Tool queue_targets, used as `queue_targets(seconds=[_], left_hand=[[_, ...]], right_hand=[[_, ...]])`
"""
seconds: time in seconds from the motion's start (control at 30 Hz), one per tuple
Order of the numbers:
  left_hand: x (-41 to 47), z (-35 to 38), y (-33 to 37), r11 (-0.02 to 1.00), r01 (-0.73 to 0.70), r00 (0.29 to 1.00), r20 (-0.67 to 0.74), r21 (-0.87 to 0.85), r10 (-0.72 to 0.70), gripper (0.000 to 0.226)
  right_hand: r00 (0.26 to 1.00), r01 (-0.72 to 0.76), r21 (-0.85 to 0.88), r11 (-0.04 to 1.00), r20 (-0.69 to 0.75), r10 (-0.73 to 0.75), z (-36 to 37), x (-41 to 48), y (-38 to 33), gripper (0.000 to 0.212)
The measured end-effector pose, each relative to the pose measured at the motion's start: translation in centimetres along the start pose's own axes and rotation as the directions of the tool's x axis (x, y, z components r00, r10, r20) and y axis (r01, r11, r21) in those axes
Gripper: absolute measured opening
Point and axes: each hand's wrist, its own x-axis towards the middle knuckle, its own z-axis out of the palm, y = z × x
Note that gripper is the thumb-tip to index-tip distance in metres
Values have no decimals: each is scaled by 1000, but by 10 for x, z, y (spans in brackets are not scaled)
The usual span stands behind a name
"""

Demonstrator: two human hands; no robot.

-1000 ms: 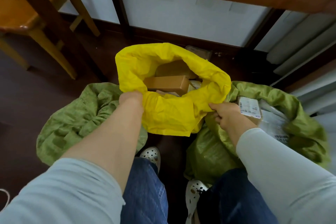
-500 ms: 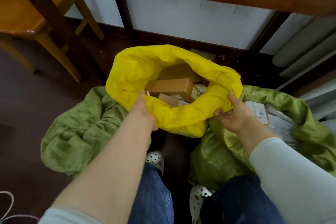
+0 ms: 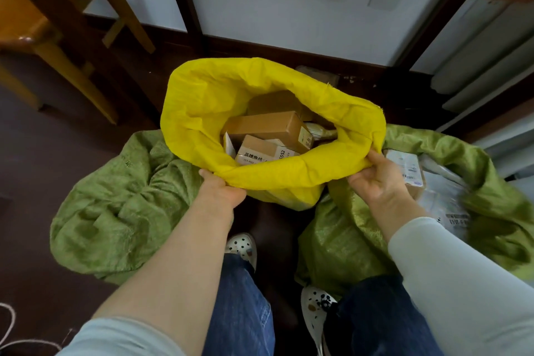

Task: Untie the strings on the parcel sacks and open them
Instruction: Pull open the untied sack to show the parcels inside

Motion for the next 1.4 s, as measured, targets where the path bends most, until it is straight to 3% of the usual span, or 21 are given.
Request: queue_targets(seconds=[0.17, 0.23, 0.33, 0.37, 0.4, 0.47, 0.5, 0.53, 0.57, 0.6, 0.63, 0.7, 0.8, 0.93, 1.03, 1.13, 1.2, 1.27, 1.3, 1.33, 1.4], left_hand=[[8, -3, 2, 999, 24, 998, 65, -49, -21, 57], [0, 0, 1, 996, 28, 998, 45, 84, -31, 45], [-12, 14, 9, 965, -89, 988, -100, 247, 116, 31], [-17, 20, 13, 934, -130, 966, -171, 332, 195, 27], [-22, 28, 18, 868, -191, 896, -280, 458, 345, 23], [-28, 38, 21, 556, -299, 657, -255, 776, 710, 32], [-35, 41, 17, 414, -398, 505, -181, 819, 844, 44], [-44, 49, 12, 297, -480, 416, -85, 825, 905, 54], [-51, 58, 4, 106, -558, 294, 77, 823, 953, 63], [-53, 67, -6, -143, -575, 213, 316, 806, 925, 69], [-55, 75, -16, -361, -591, 193, 560, 722, 805, 73], [-55, 97, -36, -660, -576, 227, 870, 482, 438, 82], [-48, 128, -55, -874, -460, 290, 957, 155, 17, 97], [-28, 155, -60, -954, -257, 361, 901, -152, -241, 92], [-22, 167, -56, -923, -218, 365, 851, -317, -378, 54], [-18, 177, -50, -890, -404, 449, 801, -212, -395, 29], [-16, 183, -44, -853, -523, 550, 761, -7, -343, 35], [-11, 187, -41, -844, -531, 587, 751, 75, -303, 45], [-8, 188, -41, -843, -529, 593, 754, 100, -283, 49], [-4, 188, -42, -842, -525, 602, 754, 125, -263, 50], [1, 189, -46, -840, -511, 627, 749, 186, -215, 51]], right_hand=[[998, -29, -35, 999, 47, 31, -2, 7, -1, 37], [996, -14, -73, 997, 87, 21, -1, 9, -1, 42], [992, 90, -118, 989, 95, -79, 1, 16, -5, 51], [988, 139, -123, 983, 82, -129, 3, 18, -7, 52], [983, 180, -134, 974, 67, -173, 4, 19, -9, 54], [974, 226, -179, 957, 48, -221, 9, 19, -8, 51], [972, 233, -210, 950, 41, -230, 11, 19, -7, 47], [972, 233, -237, 943, 32, -232, 13, 18, -5, 43], [973, 228, -261, 938, 23, -230, 16, 17, -4, 40], [974, 221, -281, 934, 15, -226, 18, 16, -3, 36], [976, 211, -297, 931, 14, -217, 20, 16, -2, 34], [982, 182, -329, 927, 17, -187, 22, 17, -3, 35], [988, 156, -383, 911, 38, -153, 19, 21, -8, 40], [991, 134, -471, 872, 85, -106, 14, 26, -19, 42], [993, 105, -533, 840, 101, -60, 10, 31, -30, 32], [996, 50, -593, 803, 87, 2, 8, 38, -43, 34], [998, 23, -653, 757, 58, 20, 7, 44, -49, 42], [999, 19, -720, 694, -21, -50, 5, 52, -53, 61], [990, 71, -763, 643, -27, -141, 5, 57, -54, 56], [970, 152, -829, 538, 20, -243, 6, 60, -54, 45], [887, 265, -955, 135, 186, -424, 10, 61, -51, 33]])
